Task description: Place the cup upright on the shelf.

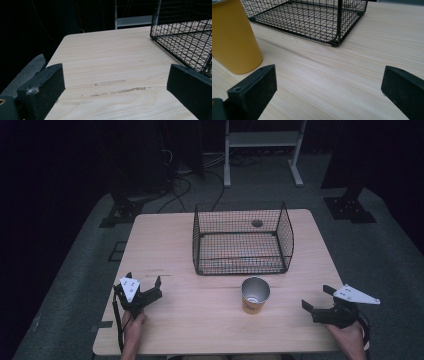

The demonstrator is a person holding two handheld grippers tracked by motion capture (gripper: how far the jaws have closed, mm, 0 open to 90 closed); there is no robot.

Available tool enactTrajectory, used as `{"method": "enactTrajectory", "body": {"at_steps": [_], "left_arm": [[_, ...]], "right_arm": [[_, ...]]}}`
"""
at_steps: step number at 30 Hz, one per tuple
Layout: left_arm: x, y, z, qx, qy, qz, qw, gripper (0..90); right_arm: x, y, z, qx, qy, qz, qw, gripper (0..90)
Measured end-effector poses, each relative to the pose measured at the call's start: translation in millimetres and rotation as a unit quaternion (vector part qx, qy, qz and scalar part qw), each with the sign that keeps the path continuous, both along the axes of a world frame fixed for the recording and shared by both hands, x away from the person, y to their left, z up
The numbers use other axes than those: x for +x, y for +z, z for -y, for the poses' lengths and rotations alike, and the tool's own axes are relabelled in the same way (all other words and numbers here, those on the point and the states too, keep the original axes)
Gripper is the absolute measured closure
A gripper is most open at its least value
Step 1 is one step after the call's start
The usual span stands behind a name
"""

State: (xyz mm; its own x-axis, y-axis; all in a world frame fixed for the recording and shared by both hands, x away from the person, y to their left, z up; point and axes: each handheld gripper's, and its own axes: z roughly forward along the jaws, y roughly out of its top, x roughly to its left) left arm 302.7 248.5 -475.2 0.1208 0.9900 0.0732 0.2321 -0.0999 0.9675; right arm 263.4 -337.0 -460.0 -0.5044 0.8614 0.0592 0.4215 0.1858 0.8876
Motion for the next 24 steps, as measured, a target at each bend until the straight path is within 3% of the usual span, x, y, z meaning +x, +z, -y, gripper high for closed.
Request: {"method": "enactTrajectory", "body": {"at_steps": [11,24], "left_arm": [[-0.5,0.0,0.1,0.0,0.0,0.0,1.0,0.8],[-1.3,0.0,0.0,0.001,-0.001,0.001,1.0,0.8]], "right_arm": [[-0.6,4.6,-8.3,-0.01,0.008,0.005,0.9999,0.0],[2.9,13.3,-31.8,-0.016,0.044,0.013,0.9988,0.0]]}}
